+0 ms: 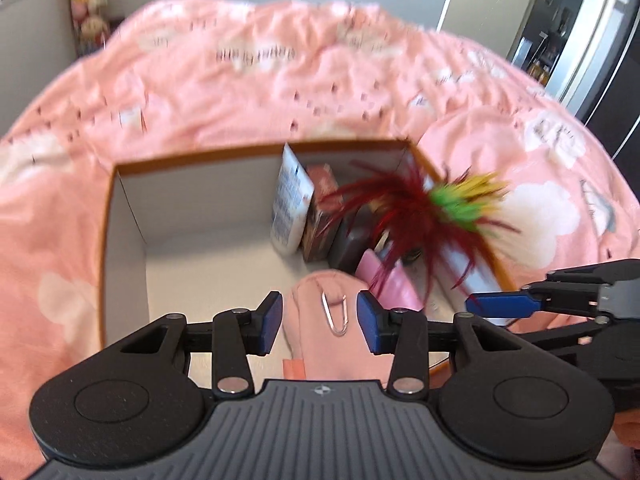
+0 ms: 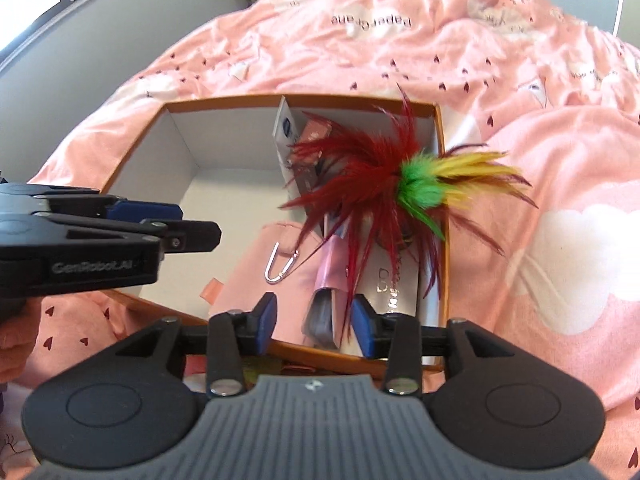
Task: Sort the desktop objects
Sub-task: 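Withdraw both tools from the box and move toward the plush toys beside it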
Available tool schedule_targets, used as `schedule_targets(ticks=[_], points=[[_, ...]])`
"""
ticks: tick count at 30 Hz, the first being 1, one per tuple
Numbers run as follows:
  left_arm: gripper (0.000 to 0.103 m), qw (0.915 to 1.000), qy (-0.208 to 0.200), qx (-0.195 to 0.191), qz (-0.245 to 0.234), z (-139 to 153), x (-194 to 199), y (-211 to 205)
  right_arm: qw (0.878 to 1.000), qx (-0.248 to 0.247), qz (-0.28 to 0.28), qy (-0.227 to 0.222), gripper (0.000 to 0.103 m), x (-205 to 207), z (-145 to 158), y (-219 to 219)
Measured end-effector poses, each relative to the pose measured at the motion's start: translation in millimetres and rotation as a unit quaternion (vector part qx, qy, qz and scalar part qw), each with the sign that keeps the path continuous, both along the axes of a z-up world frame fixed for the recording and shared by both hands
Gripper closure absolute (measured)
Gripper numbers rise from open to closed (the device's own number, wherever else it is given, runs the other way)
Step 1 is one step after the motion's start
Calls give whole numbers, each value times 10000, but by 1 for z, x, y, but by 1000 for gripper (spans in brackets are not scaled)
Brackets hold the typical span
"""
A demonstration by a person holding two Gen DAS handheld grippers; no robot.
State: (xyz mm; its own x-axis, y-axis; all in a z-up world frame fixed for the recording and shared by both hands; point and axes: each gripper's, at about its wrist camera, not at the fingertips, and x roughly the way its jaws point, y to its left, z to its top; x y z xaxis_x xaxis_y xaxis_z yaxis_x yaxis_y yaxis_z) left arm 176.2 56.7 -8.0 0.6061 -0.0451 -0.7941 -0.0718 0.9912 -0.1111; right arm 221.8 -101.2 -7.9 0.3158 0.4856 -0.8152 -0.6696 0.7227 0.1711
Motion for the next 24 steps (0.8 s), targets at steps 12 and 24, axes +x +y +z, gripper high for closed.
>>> schedule_targets(ticks=[12,24], points=[[43,9977,-594,-165,276,18,-48,-10,9960,583,-129,-671,50,-41,18,-22],[42,9996,-251,88,77,17,-101,-6,9934,1028,57,-512,50,-80,10,-47]])
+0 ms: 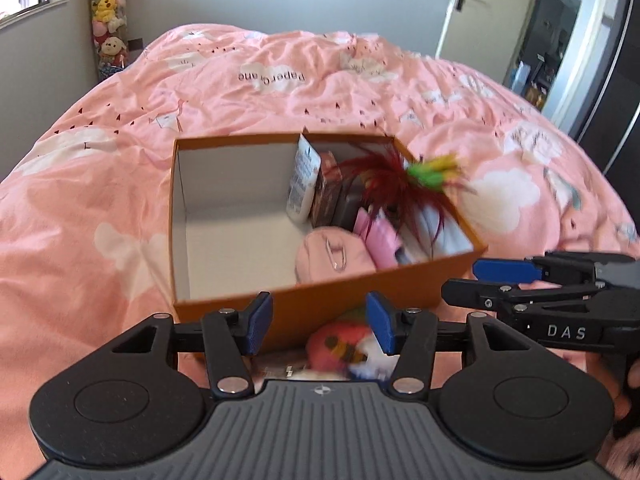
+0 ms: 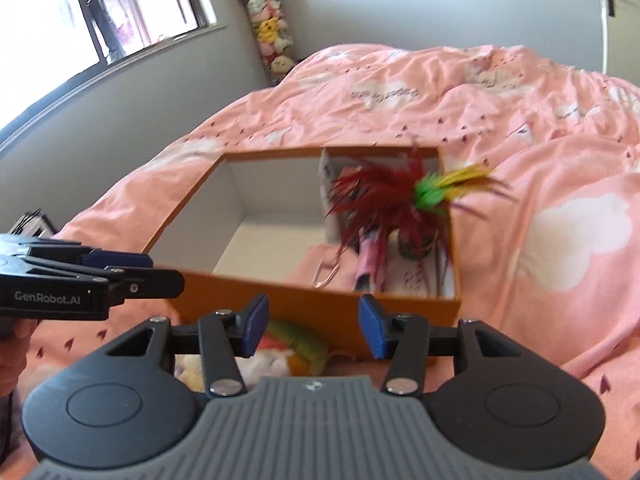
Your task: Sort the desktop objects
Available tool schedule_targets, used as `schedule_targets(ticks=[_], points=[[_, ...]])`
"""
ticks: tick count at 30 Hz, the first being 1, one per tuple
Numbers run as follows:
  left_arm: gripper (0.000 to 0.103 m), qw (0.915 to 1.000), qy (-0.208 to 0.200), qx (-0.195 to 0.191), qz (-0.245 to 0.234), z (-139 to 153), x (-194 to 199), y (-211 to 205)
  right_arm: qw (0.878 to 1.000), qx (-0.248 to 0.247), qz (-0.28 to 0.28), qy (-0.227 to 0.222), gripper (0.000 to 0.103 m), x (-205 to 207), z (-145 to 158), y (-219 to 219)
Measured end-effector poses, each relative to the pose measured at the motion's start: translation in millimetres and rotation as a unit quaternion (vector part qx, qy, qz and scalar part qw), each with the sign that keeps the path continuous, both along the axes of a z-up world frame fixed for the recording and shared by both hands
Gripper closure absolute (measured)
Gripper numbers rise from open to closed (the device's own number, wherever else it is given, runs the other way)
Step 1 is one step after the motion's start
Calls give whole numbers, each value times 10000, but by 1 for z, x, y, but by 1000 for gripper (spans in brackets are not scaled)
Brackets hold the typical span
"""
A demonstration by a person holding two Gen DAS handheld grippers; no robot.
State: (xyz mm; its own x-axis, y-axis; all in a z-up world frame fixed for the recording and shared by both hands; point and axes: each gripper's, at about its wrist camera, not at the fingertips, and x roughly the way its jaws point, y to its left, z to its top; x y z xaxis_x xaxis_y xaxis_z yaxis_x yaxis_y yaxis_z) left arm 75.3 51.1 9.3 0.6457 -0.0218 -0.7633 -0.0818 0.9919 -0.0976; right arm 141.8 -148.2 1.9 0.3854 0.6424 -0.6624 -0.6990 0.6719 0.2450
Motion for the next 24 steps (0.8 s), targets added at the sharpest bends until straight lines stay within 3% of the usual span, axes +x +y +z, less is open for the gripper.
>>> schedule_targets(ticks=[5,10,17,18,21,24], points=[[42,9985,508,58,-213,-17,-16,-7,9975,-405,206,540,51,-8,-24,9],[42,9956,875,-265,-216,-32,-22,-7,9902,-455,396,1262,51,-10,-48,13],[43,9934,1089,308,-204,-55,-21,-21,9813,-574,653,1719,56,-12,-73,28],[44,9936,1057,342,-205,-56,-21,-22,9810,-587,667,1725,58,-13,-74,29],[62,9939,1018,361,-243,-60,-21,-22,9814,-550,680,1706,63,-11,-77,32],[69,9947,971,265,-193,-59,-22,-19,9820,-485,642,1707,72,-12,-75,29]])
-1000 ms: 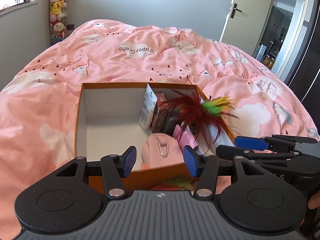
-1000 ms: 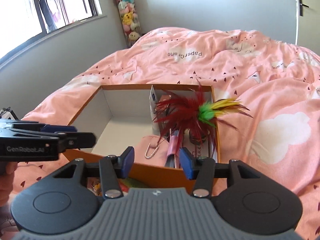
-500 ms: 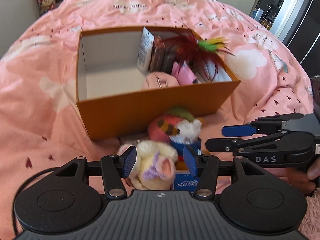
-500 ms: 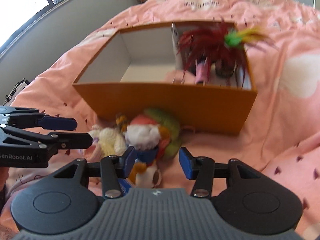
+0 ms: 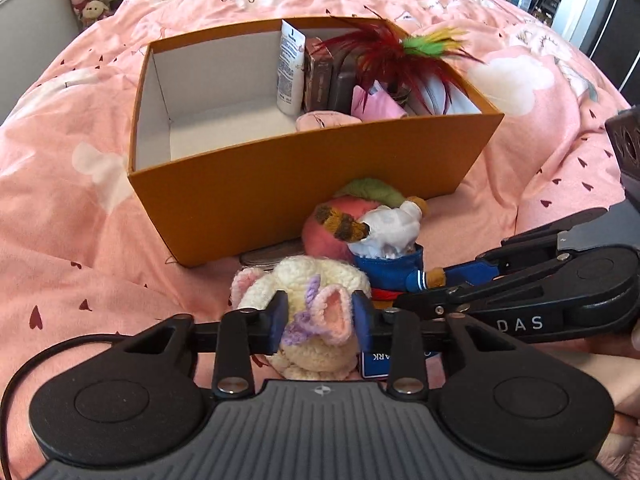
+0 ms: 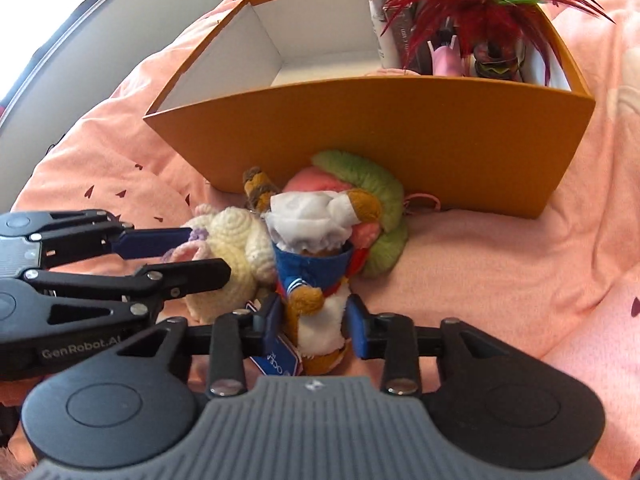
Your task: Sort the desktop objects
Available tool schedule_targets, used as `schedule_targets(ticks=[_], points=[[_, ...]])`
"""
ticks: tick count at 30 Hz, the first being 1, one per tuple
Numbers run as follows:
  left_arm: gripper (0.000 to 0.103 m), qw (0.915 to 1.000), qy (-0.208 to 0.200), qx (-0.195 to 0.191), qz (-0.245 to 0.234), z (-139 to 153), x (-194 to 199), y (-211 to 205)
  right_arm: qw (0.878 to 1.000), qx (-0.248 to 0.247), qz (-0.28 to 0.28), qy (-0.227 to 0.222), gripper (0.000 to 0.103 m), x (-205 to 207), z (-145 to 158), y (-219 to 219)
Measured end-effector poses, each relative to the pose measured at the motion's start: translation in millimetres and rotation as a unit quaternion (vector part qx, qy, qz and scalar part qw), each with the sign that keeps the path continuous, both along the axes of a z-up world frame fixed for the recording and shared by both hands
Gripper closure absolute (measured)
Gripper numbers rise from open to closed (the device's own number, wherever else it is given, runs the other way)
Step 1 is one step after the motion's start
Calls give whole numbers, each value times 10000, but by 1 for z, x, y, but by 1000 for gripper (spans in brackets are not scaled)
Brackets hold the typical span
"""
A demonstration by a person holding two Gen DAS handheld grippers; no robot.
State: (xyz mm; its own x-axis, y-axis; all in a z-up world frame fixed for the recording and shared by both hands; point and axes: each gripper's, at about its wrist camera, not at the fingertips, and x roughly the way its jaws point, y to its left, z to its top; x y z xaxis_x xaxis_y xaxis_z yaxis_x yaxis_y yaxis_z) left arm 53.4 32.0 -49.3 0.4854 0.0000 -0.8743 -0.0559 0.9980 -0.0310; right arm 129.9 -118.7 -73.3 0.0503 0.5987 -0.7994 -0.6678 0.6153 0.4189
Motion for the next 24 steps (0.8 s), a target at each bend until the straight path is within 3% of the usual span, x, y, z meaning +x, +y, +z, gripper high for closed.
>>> schedule_targets(ticks=[3,4,9,10,16,21,24], points=[[81,9999,-79,-97,49,6,-2,3,10000,10,-67,-63,82,-2,6,-5],[91,9998,-124,-134,17,8,-3,3,9999,26,-86,-91,83,-2,10,-8],[93,9989,-373,-288,-19,28,-6,0,9991,142,-230,-317,92,-3,33,-28],[93,9984,-464,-316,-47,34,-7,-1,9988,152,-273,-376,103,-3,38,-33],[93,9902,-1138,-693,-425,63,-6,-15,9956,85,-568,-741,103,2,63,-64],[93,9826,-1619,-542,-729,69,7,-38,9929,-137,-879,-785,103,10,61,-80],[93,9819,-1656,-160,-907,59,10,-53,9939,-137,-885,-640,101,12,57,-84]])
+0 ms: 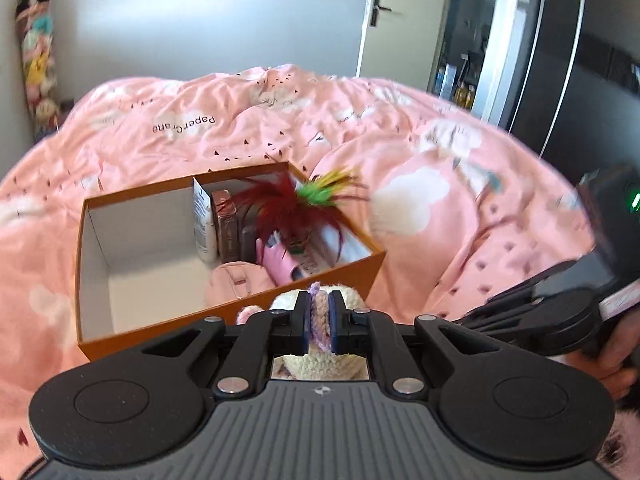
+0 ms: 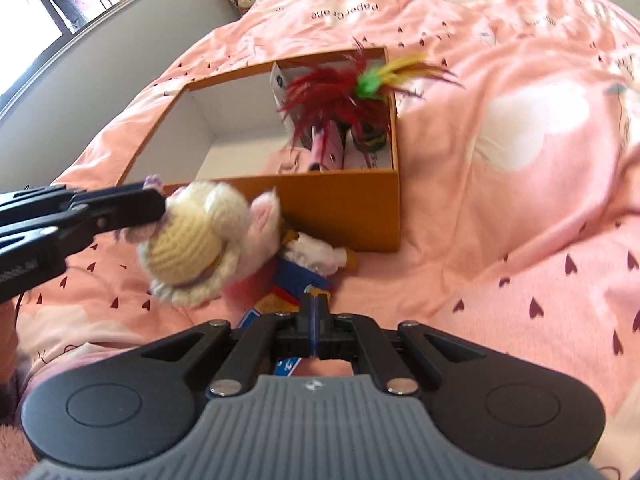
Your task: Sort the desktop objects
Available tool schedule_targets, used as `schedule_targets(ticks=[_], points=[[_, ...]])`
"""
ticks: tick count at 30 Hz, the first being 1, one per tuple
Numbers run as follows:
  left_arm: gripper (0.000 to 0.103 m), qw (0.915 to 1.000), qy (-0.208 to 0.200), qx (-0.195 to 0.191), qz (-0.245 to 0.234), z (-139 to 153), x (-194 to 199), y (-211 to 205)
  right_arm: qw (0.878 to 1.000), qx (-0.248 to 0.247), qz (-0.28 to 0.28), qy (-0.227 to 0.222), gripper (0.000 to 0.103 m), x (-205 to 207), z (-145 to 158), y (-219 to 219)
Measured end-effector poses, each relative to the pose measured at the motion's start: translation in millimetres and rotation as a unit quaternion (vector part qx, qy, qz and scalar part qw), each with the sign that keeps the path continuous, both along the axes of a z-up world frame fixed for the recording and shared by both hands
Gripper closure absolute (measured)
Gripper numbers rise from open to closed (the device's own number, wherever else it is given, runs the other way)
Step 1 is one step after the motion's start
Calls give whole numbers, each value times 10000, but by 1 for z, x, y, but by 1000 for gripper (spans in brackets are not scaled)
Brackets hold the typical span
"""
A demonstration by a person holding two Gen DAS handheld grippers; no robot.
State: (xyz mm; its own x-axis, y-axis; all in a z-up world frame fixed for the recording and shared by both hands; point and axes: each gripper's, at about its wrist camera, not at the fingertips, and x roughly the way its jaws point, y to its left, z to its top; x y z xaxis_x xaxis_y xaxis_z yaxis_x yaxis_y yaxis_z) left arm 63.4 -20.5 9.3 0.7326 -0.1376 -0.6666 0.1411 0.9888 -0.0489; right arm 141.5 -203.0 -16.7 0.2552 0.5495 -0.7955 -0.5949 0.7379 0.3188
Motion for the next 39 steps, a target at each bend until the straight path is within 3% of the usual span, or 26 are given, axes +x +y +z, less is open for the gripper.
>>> schedule_targets(ticks=[5,9,12,15,19,20,23,29,32,36,39], points=[[93,9975,431,420,-366,-24,-9,-12,9996,-19,83,257,98,2,-16,7],[91,9914,1123,348,-569,-38,-15,-12,9990,-48,174,403,94,1,-27,17],[87,9892,1342,301,-504,-41,-19,-6,9987,-95,191,467,92,0,-32,20],[74,9885,1473,14,-332,-35,-22,4,9985,-124,107,515,90,1,-35,16],[44,9907,1265,-491,-50,-22,-20,21,9984,-167,-12,544,90,4,-37,12],[42,9914,1214,-493,54,-21,-17,23,9983,-173,-15,553,89,4,-38,12],[42,9931,1126,-263,203,-18,-9,17,9983,-180,20,561,88,4,-39,15],[42,9939,812,182,-717,-17,-8,-24,9977,-231,-88,626,83,8,-43,11],[42,9920,939,477,-695,-31,2,-34,9975,-258,-173,632,83,10,-44,7],[42,9851,924,1292,-664,-48,0,-47,9974,-266,-200,635,83,12,-45,4],[45,9805,1047,1618,-382,-55,-4,-38,9971,-261,-190,689,83,13,-47,5]])
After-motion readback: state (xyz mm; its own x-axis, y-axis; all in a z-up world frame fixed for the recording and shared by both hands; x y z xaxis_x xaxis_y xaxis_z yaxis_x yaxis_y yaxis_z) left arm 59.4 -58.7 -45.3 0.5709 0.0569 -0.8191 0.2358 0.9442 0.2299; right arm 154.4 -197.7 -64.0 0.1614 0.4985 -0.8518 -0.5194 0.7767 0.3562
